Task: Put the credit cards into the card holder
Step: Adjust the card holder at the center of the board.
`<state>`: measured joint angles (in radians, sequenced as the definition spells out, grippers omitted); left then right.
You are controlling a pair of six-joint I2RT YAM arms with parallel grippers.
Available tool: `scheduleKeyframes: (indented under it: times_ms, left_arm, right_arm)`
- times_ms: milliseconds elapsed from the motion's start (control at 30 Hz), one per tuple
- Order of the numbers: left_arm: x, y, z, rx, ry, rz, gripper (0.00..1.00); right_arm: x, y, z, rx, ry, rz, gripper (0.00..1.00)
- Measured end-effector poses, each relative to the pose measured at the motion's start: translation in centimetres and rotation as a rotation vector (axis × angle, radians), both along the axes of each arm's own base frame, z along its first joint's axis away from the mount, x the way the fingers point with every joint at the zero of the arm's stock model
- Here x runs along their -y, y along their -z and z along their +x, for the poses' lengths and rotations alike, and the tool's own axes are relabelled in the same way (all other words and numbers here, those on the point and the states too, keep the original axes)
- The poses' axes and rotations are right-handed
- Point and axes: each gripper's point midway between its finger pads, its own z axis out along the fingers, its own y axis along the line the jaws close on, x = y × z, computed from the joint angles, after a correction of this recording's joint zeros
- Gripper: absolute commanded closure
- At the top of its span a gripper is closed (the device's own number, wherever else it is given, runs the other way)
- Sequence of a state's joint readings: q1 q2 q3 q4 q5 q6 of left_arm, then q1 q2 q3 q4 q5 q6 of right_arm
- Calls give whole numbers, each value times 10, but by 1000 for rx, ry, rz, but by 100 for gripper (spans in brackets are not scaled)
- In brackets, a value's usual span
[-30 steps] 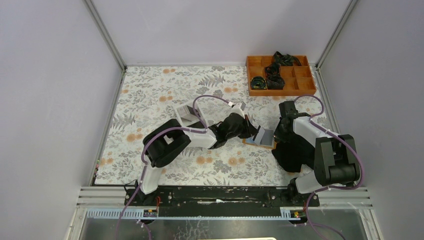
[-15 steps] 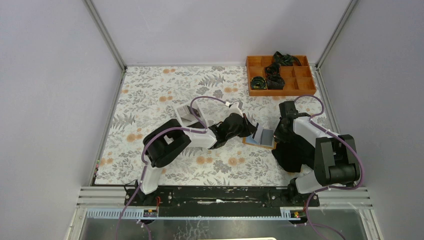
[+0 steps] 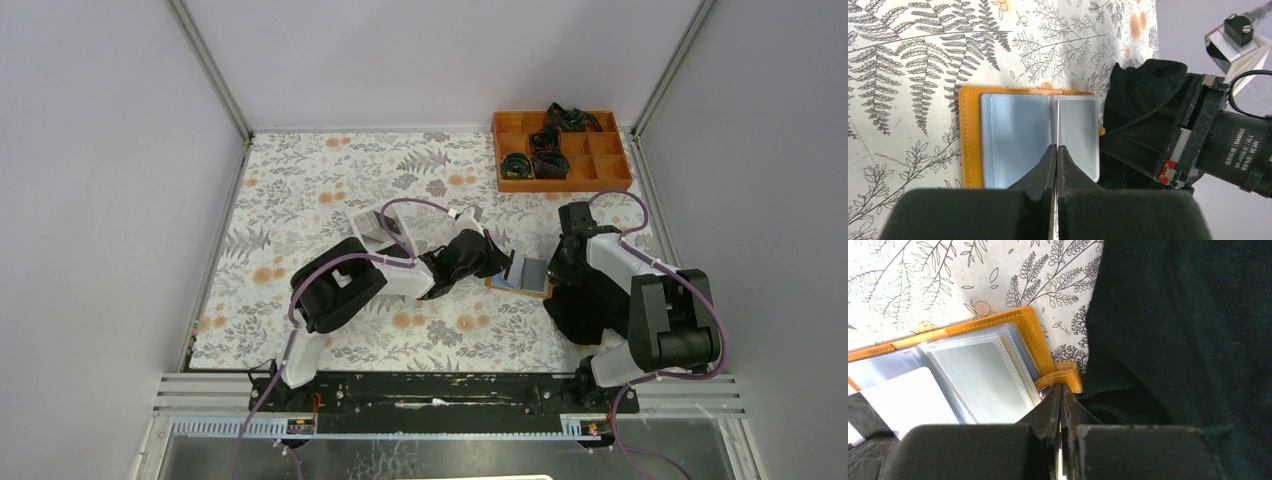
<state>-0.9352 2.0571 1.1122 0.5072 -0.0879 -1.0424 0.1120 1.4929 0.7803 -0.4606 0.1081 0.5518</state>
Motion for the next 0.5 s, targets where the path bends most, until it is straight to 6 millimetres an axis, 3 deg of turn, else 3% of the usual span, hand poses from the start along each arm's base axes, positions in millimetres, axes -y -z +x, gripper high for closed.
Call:
scheduleKeyframes:
  times_ms: [500]
  left_arm:
    - [-2, 13, -3, -36, -14, -2, 100]
  right_arm:
    - [0, 1, 0, -4, 1, 4, 100]
